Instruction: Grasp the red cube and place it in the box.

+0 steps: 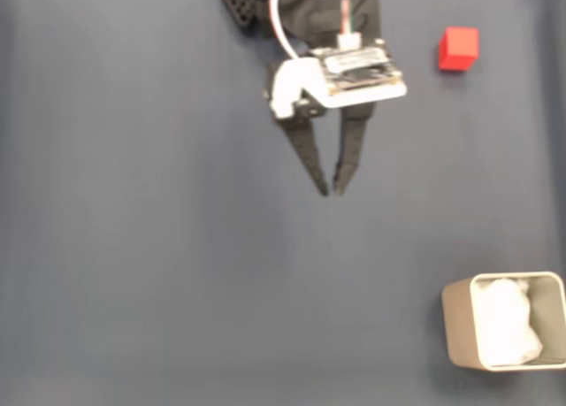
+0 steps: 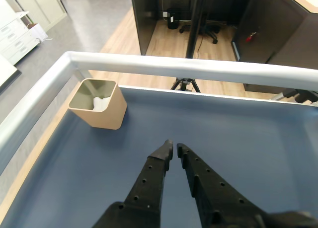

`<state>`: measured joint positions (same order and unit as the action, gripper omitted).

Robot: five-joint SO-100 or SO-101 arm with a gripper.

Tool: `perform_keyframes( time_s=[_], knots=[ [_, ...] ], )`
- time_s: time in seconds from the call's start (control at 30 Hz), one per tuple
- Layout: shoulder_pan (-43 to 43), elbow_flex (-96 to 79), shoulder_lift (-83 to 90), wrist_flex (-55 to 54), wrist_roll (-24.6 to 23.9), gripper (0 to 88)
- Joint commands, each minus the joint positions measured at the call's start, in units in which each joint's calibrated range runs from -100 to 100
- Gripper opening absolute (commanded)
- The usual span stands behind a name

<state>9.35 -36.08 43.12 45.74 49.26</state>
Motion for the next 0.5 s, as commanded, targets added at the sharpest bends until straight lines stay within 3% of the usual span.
perform_keyframes(
  time_s=[0.0, 0.47],
  knots=[
    [2.6, 4.5, -0.5, 1.5, 0.8, 0.0],
    [15.7, 8.2, -0.9, 9.0, 1.0, 0.0]
  ],
)
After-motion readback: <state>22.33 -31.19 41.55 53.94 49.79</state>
